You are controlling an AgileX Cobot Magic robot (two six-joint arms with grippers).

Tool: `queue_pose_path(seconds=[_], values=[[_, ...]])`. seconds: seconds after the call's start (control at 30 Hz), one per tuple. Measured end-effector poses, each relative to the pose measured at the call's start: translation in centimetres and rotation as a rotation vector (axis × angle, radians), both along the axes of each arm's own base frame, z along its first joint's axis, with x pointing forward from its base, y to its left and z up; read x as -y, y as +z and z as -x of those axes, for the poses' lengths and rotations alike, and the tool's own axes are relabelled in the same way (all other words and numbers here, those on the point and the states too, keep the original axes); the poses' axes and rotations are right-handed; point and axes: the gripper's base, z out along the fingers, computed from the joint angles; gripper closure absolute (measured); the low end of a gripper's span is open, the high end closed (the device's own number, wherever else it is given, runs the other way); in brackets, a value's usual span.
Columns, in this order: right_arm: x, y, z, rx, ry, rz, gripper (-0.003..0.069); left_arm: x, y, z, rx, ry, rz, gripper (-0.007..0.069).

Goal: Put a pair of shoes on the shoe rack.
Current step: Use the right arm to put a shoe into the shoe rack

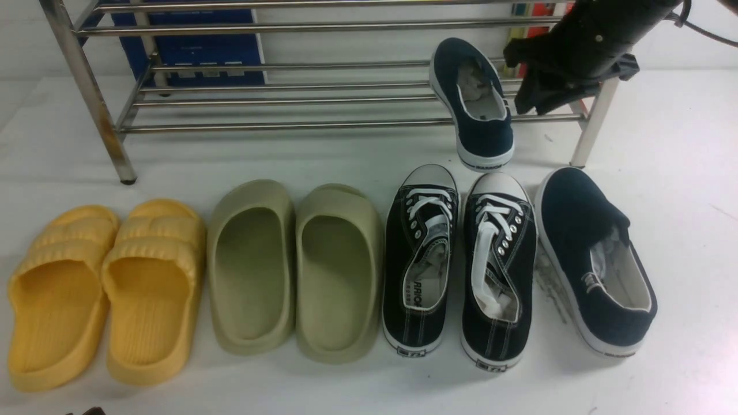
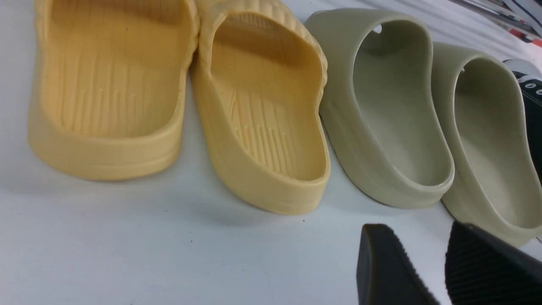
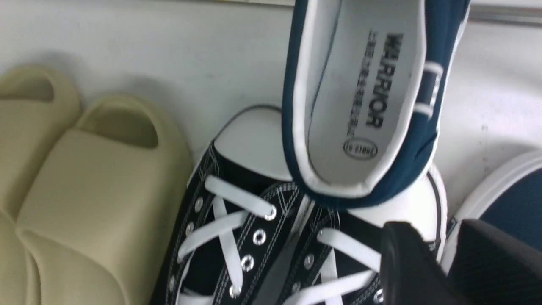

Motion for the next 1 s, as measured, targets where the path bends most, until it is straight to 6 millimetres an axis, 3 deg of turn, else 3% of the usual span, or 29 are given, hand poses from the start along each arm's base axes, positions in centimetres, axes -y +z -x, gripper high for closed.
queue_pose_path(seconds=[0.17, 0.3, 0.4, 0.63, 0.83, 1.0], values=[[-1.8, -1.1, 1.2, -0.04, 0.069, 0.04, 0.0657, 0.0, 0.0, 0.0, 0.0, 0.0, 0.0, 0.0386], [-3.8, -3.8, 2.2, -0.084, 0.111, 0.088, 0.0662, 0.0, 0.0, 0.0, 0.0, 0.0, 0.0, 0.0386], [-4.0, -5.1, 1.7, -0.033, 0.069, 0.085, 0.0662, 0.0, 0.0, 0.0, 0.0, 0.0, 0.0, 0.0386], [-3.9, -5.8, 1.1, -0.012, 0.035, 0.069, 0.0661, 0.0, 0.0, 0.0, 0.0, 0.0, 0.0, 0.0386], [-4.4, -8.4, 0.1, -0.023, 0.018, 0.055, 0.0659, 0.0, 0.0, 0.0, 0.0, 0.0, 0.0, 0.0386], [-4.6, -8.7, -0.3, 0.01, 0.001, 0.035, 0.0656, 0.0, 0.0, 0.0, 0.0, 0.0, 0.0, 0.0386]])
